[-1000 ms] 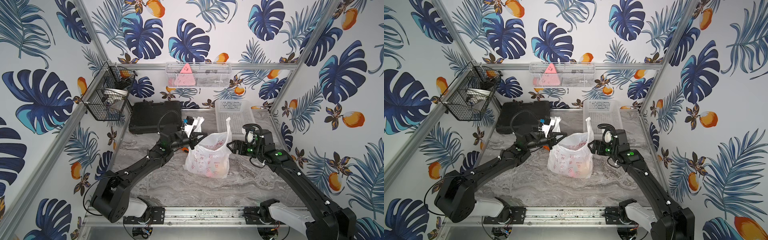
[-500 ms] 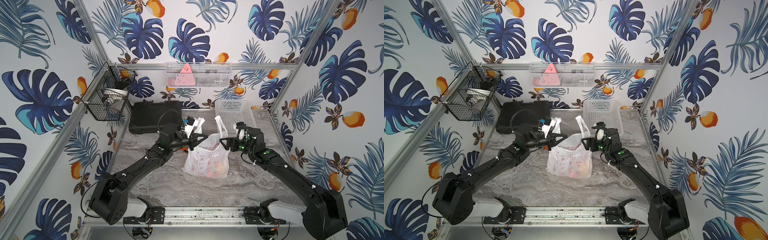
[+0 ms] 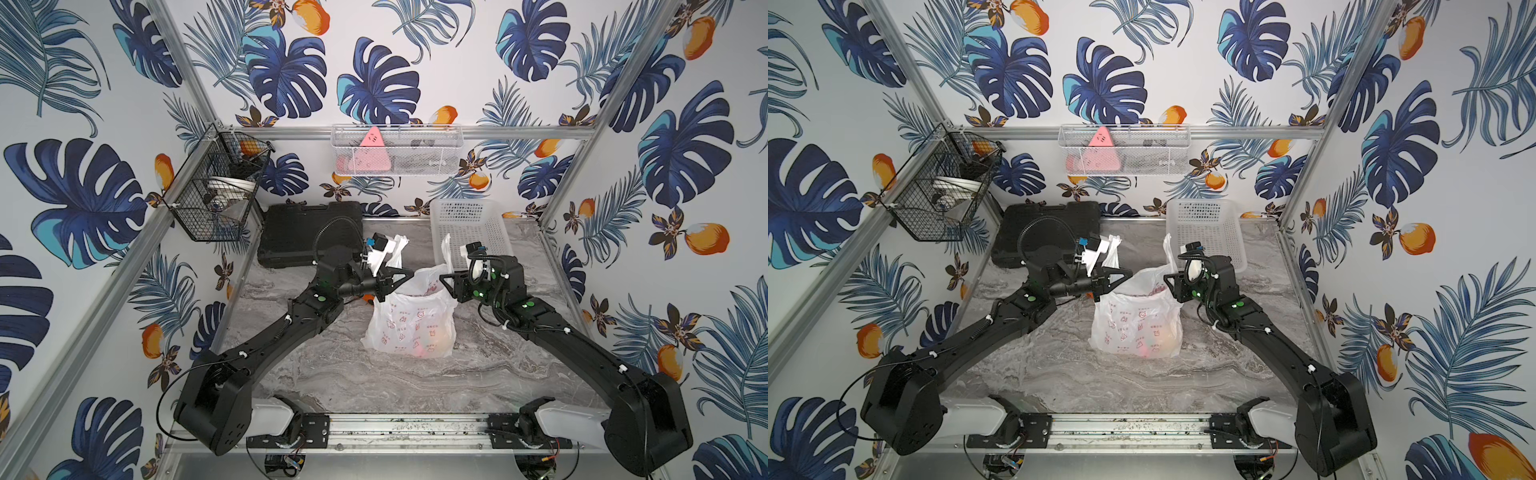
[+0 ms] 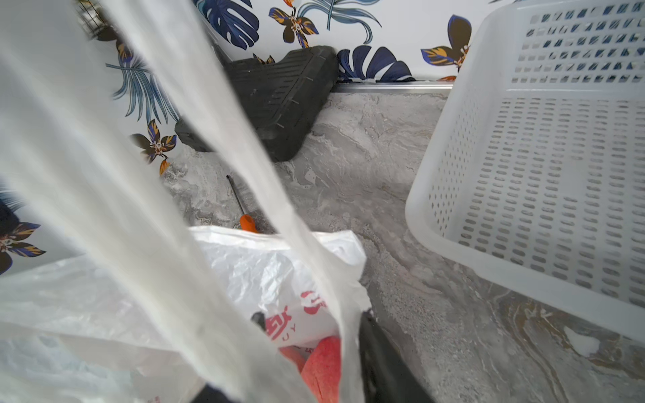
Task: Place the peach into a plastic bag & tie a knot
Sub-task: Cross the plastic bag at the center of the board.
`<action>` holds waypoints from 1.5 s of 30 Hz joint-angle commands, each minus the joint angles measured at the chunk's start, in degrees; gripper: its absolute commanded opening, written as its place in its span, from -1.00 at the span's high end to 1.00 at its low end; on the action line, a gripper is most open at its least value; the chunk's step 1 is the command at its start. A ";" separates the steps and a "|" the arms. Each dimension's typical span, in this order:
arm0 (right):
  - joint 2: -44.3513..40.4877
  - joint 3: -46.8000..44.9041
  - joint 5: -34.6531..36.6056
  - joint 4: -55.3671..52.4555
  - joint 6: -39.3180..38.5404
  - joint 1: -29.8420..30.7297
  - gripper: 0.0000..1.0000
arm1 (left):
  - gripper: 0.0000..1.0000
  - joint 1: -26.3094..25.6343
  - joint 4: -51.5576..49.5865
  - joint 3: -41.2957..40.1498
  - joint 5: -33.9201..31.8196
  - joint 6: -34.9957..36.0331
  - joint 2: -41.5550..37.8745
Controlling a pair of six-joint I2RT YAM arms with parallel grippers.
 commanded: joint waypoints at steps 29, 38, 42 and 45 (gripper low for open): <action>-4.77 7.33 19.45 -14.65 -22.92 21.41 1.00 | 1.00 -0.46 -61.58 30.33 5.62 11.92 14.89; 0.60 11.66 26.07 -18.06 -29.46 26.30 1.00 | 0.83 -0.45 -64.63 29.50 11.97 17.79 14.97; 0.36 11.74 25.31 -18.01 -30.04 26.31 1.00 | 0.59 -0.45 -65.06 28.21 11.87 18.91 14.03; 0.86 12.31 23.72 -19.02 -29.95 26.35 1.00 | 0.46 -0.45 -63.80 27.20 11.47 18.59 13.29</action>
